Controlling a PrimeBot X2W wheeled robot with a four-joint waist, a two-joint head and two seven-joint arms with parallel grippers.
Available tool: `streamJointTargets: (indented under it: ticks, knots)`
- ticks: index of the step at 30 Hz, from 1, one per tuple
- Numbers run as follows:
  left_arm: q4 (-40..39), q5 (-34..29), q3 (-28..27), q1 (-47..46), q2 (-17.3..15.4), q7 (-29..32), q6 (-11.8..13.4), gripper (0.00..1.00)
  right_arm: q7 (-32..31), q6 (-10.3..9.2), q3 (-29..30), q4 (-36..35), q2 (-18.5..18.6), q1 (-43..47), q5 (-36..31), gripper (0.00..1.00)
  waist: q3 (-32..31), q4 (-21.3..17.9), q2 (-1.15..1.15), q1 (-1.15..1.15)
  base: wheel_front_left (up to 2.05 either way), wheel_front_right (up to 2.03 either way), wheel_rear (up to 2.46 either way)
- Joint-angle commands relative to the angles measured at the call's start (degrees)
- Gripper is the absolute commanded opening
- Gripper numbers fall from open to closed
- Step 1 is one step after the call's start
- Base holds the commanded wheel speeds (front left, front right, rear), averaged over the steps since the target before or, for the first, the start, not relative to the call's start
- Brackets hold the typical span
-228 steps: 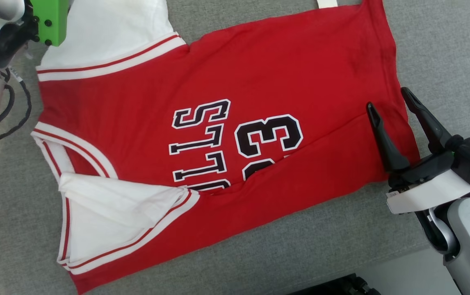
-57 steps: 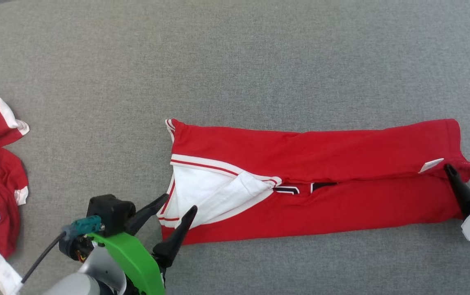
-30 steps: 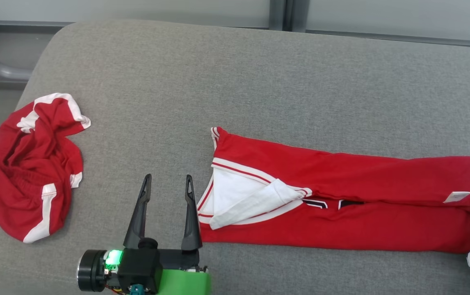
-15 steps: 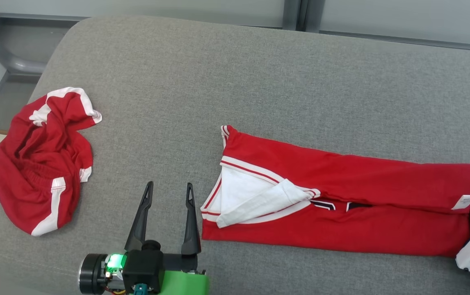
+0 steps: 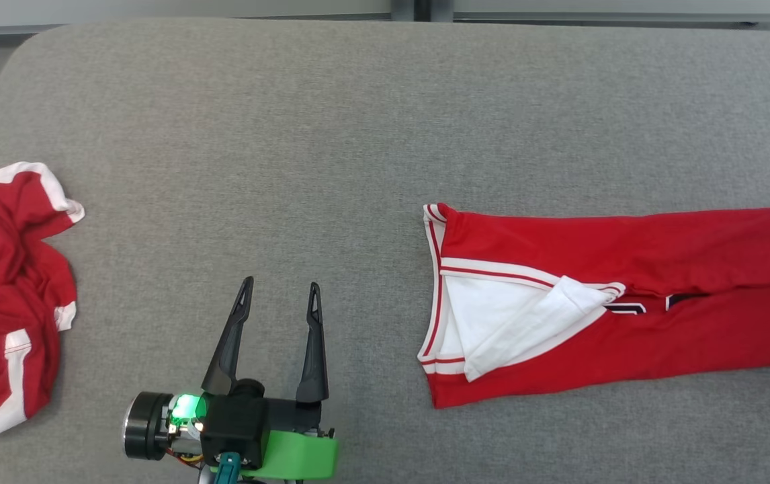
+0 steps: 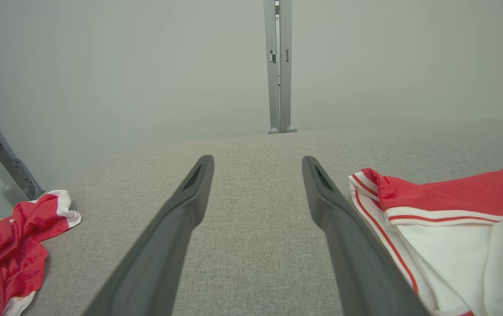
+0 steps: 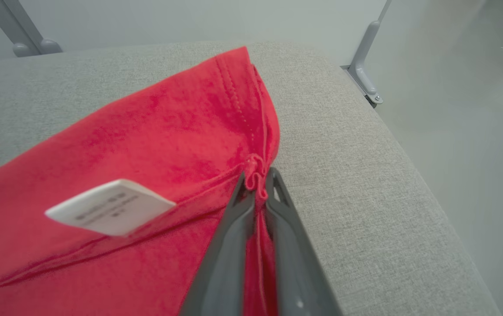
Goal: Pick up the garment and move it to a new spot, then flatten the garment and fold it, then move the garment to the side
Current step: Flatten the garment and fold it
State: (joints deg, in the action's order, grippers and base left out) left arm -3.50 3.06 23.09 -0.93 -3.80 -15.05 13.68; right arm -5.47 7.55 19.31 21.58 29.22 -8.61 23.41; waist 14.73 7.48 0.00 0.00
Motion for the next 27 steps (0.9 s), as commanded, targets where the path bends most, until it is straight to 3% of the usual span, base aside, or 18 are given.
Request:
streamJointTargets:
  ticks: [1, 9, 18, 27]
  knots:
    - [0.2, -0.4, -0.3, -1.2, -0.1, -0.2, -0.2, 1.00, -0.9, -0.13, -0.3, -1.7, 0.2, -0.7, 0.2, 0.00, 1.9, -2.8, 0.00, 0.00, 0.00, 0.00, 0.00]
    - [1.1, 0.0, -0.2, -1.0, 0.1, -0.2, -2.0, 1.00, -8.3, -0.12, -2.4, -17.5, -2.8, 2.8, 2.3, 0.00, -0.2, -4.7, 0.00, 0.00, 0.00, 0.00, 0.00]
    - [1.6, 0.3, 0.3, 0.1, 0.5, -0.2, -2.6, 1.00, -16.7, -0.11, -7.3, -37.9, -12.1, 7.3, 0.8, 0.00, -2.6, -2.6, 0.00, 0.00, 0.00, 0.00, 0.00]
    - [1.8, 0.7, 0.7, 1.0, 0.7, -0.2, -2.6, 1.00, -19.0, -0.10, -17.4, -42.9, -19.7, 8.8, 0.4, 0.00, -4.1, 1.8, 0.00, 0.00, 0.00, 0.00, 0.00]
